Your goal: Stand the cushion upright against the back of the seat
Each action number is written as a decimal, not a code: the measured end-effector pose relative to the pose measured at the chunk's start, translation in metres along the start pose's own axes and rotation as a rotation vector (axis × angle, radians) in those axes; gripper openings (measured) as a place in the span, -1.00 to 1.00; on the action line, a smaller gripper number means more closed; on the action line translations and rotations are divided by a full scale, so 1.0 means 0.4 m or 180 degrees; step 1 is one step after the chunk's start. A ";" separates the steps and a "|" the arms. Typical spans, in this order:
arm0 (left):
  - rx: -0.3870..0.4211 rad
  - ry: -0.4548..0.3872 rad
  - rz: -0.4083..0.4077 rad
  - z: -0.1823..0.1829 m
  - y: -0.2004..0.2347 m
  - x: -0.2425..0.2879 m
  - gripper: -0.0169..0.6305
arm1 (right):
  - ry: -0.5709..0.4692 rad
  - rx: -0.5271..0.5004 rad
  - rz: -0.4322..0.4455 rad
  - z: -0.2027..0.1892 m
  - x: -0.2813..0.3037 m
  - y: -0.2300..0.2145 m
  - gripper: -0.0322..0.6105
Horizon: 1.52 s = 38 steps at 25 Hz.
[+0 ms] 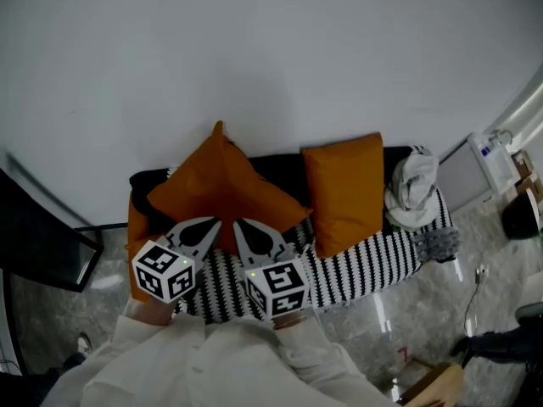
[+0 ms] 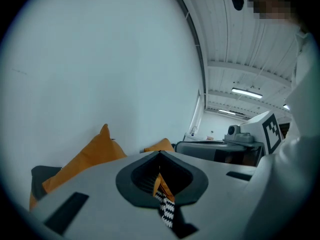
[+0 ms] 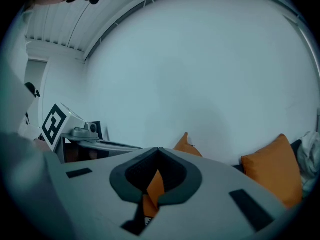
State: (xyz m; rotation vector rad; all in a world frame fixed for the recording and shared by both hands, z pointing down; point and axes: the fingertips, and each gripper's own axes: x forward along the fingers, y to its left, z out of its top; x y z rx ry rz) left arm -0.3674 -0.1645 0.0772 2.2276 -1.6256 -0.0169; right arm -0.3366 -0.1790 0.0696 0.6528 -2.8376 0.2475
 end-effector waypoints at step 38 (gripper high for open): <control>-0.0239 0.0041 0.0191 -0.052 -0.026 -0.062 -0.92 | 0.0167 -0.0017 0.0079 -0.050 -0.059 0.037 -0.86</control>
